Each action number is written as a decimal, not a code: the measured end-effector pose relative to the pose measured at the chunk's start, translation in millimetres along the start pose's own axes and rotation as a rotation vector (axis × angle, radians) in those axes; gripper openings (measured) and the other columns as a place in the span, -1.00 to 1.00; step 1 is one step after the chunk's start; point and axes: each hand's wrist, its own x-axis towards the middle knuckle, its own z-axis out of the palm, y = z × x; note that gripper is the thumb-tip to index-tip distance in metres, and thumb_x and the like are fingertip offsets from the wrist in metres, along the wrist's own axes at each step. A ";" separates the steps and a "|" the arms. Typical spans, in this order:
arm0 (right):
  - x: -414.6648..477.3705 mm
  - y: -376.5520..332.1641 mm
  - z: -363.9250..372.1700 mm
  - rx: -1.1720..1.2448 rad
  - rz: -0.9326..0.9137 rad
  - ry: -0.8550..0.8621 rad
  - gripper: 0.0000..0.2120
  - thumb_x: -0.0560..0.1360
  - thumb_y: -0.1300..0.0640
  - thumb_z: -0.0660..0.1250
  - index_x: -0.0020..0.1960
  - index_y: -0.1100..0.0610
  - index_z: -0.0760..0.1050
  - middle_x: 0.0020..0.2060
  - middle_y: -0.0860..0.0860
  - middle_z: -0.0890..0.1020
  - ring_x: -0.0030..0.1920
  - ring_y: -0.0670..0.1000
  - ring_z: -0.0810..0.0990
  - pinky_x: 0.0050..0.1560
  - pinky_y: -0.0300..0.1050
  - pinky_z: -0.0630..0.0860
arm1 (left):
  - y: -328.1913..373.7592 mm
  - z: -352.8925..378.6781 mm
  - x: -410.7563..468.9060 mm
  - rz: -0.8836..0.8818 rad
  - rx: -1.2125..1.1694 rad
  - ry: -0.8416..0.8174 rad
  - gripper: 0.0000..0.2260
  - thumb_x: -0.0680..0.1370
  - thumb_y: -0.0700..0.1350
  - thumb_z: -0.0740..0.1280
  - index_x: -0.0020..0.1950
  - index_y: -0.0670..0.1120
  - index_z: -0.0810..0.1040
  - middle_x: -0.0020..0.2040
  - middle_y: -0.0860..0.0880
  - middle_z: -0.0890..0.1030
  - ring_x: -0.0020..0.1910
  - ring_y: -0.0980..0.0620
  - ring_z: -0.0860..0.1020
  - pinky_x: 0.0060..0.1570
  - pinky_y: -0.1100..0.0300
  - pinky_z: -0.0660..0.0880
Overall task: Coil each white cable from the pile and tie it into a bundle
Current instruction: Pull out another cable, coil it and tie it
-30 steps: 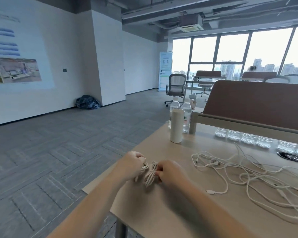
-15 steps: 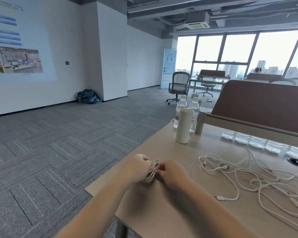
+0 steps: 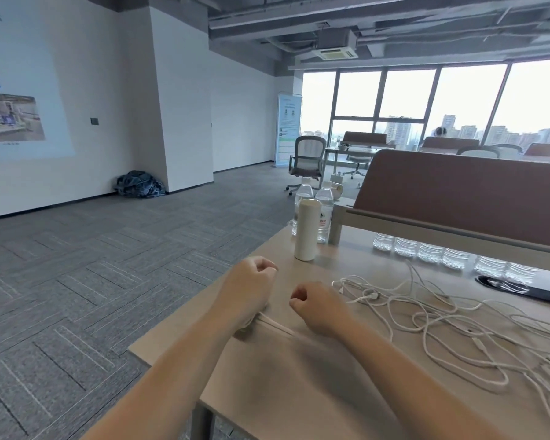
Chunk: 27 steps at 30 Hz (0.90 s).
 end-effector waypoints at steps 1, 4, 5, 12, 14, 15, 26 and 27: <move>-6.0 6.4 -8.7 -0.002 0.002 0.013 -0.80 0.56 0.01 0.28 0.06 0.02 0.64 0.06 -0.01 0.66 0.06 0.04 0.60 0.05 -0.10 0.50 | 7.5 6.9 -2.5 0.008 -0.026 -0.020 -0.88 0.51 -0.07 0.30 -0.08 -0.01 0.64 -0.21 0.00 0.69 -0.22 0.01 0.65 -0.14 0.19 0.57; -23.6 27.9 -31.4 -0.017 0.008 0.055 -0.85 0.56 0.01 0.28 -0.06 -0.02 0.62 -0.05 -0.04 0.66 -0.02 0.02 0.60 0.01 -0.07 0.52 | 27.9 28.3 -9.0 0.022 -0.080 -0.113 -0.84 0.46 -0.03 0.29 -0.10 -0.02 0.65 -0.13 -0.03 0.72 -0.06 -0.07 0.68 0.09 -0.09 0.58; -33.8 42.0 -44.0 -0.026 0.021 0.077 -0.85 0.55 0.02 0.29 -0.15 -0.02 0.59 -0.11 -0.05 0.64 -0.06 0.02 0.58 -0.04 -0.07 0.50 | 36.9 43.9 -11.7 0.038 -0.080 -0.152 -0.87 0.52 -0.08 0.30 -0.09 -0.04 0.65 -0.13 -0.02 0.72 -0.06 -0.05 0.69 0.10 -0.10 0.57; -78.6 118.9 -103.8 -0.105 0.187 0.144 -0.80 0.56 0.04 0.27 -0.12 0.10 0.60 -0.17 0.01 0.65 -0.12 0.06 0.59 -0.07 0.00 0.55 | 68.7 124.9 -21.2 0.064 -0.150 -0.331 -0.85 0.63 -0.23 0.25 0.05 -0.23 0.62 -0.09 -0.14 0.68 -0.16 -0.04 0.62 -0.09 0.11 0.49; -91.2 143.6 -117.5 -0.141 0.256 0.161 -0.82 0.56 0.04 0.26 -0.08 0.08 0.60 -0.12 0.00 0.65 -0.09 0.06 0.59 -0.11 -0.05 0.50 | 76.1 147.4 -25.5 0.076 -0.154 -0.380 -0.84 0.64 -0.23 0.25 0.06 -0.25 0.61 -0.08 -0.15 0.67 -0.15 -0.05 0.61 -0.12 0.16 0.49; -96.4 155.6 -123.4 -0.182 0.296 0.181 -0.83 0.56 0.03 0.25 -0.05 0.05 0.60 -0.09 -0.02 0.64 -0.07 0.05 0.58 -0.11 -0.07 0.49 | 78.4 158.1 -26.9 0.086 -0.152 -0.403 -0.85 0.64 -0.23 0.25 0.04 -0.23 0.61 -0.09 -0.14 0.67 -0.15 -0.05 0.62 -0.13 0.17 0.49; -130.3 241.1 -138.4 -0.358 0.584 0.066 -0.85 0.48 0.20 0.25 -0.10 0.15 0.60 -0.15 0.11 0.65 -0.10 0.14 0.63 -0.15 -0.12 0.46 | 91.9 232.2 -28.0 0.088 -0.142 -0.522 -0.83 0.63 -0.22 0.27 -0.10 -0.16 0.62 -0.18 -0.07 0.68 -0.23 -0.03 0.62 -0.10 0.07 0.54; -131.0 243.6 -136.3 -0.335 0.584 0.070 -0.84 0.45 0.25 0.24 -0.12 0.14 0.61 -0.17 0.10 0.66 -0.12 0.13 0.63 -0.16 -0.13 0.47 | 93.8 235.7 -28.7 0.089 -0.140 -0.531 -0.83 0.63 -0.22 0.27 -0.11 -0.15 0.62 -0.19 -0.07 0.67 -0.23 -0.04 0.62 -0.09 0.05 0.55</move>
